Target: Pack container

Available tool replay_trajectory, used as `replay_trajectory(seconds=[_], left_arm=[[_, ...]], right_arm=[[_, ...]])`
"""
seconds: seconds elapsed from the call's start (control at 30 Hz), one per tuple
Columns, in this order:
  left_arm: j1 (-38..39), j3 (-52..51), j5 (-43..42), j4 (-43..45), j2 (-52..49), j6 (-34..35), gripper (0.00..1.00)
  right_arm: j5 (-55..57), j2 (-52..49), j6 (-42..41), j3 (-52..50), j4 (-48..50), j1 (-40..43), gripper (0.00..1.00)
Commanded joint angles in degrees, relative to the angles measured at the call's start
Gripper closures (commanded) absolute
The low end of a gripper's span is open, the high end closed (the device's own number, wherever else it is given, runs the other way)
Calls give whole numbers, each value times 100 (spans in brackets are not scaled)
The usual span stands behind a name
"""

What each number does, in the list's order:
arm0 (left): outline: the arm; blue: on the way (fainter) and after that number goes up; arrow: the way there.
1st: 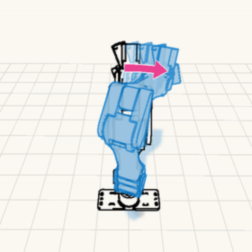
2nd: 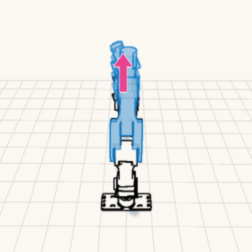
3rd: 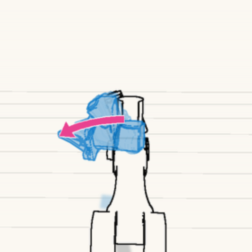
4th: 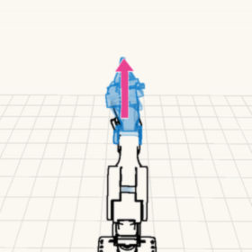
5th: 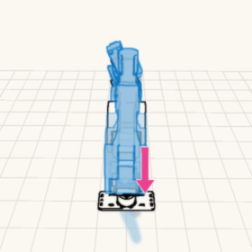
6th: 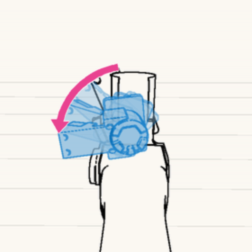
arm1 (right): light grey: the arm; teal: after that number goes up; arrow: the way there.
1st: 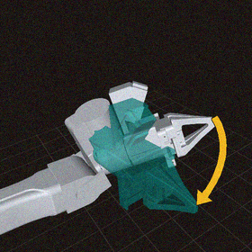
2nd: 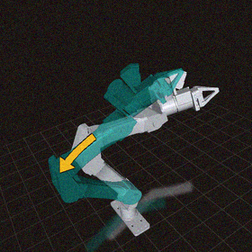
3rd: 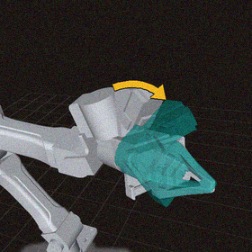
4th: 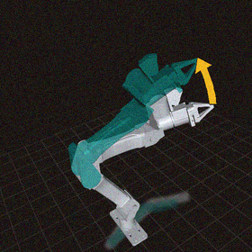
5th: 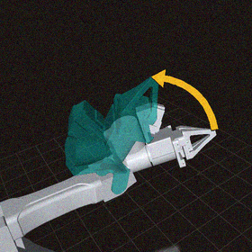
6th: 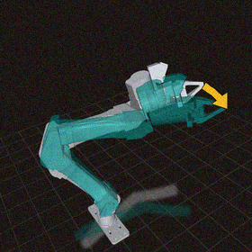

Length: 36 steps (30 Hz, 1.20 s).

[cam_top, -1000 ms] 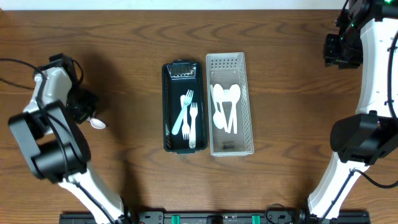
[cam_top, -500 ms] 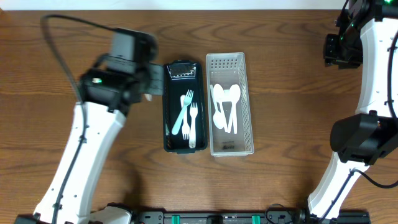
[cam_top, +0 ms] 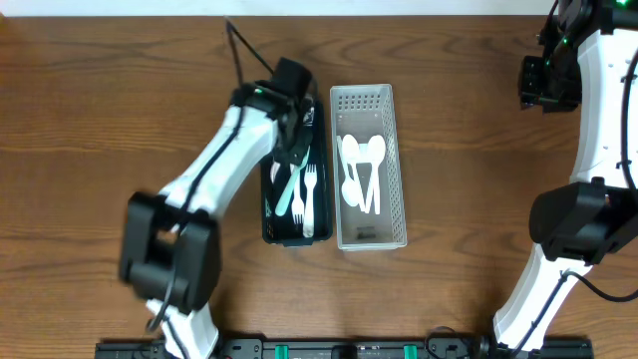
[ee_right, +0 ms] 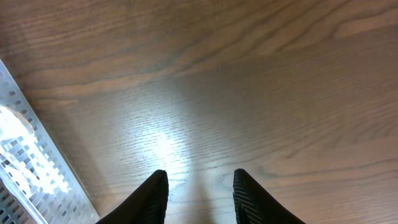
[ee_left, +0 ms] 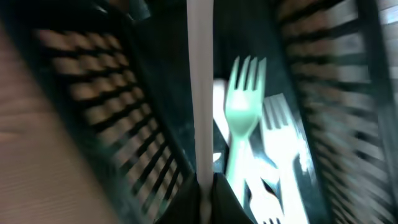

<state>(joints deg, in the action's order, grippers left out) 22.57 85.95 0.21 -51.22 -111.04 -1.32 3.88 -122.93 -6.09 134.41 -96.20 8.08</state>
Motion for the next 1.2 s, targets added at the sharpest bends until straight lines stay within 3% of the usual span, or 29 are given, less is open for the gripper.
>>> replay_trajectory(seconds=[0.0, 0.13, 0.27, 0.4, 0.53, 0.77, 0.87, 1.0, 1.07, 1.1, 1.17], left_arm=[[-26, -24, 37, -33, -389, 133, 94], [-26, -22, 42, -48, -608, 140, 93], [-24, -20, 44, -59, -463, 138, 79], [-26, 17, 44, -85, -37, 131, 59], [-26, 66, 46, -85, 680, -175, 51], [-240, 76, 625, 415, 2057, -205, 34], [-592, 74, 758, 1034, 2402, -168, 13], [-1231, 74, 761, 2249, 2446, -116, 2], [-1552, 74, 758, 2940, 2341, -116, 2], [-1709, 74, 761, 3265, 2275, -120, 2], [-1956, 74, 761, 3687, 2144, -120, 2]], right_arm=[[20, 173, -66, 103, -7, -22, 62], [20, 173, -66, 103, -4, -22, 63], [20, 173, -66, 103, 59, -22, 63], [22, 175, 2, 103, 205, -22, 63], [13, 225, 61, 103, 533, -63, 63], [-26, 675, 214, 103, 1978, -603, 62], [-26, 831, 212, 103, 2920, -887, 60], [-81, 769, 144, 85, 4205, -1141, 39], [-195, 688, 144, 85, 4905, -1228, 9], [-197, 654, 144, 85, 5309, -1263, 1], [-170, 601, 146, 85, 5956, -1303, 1]])
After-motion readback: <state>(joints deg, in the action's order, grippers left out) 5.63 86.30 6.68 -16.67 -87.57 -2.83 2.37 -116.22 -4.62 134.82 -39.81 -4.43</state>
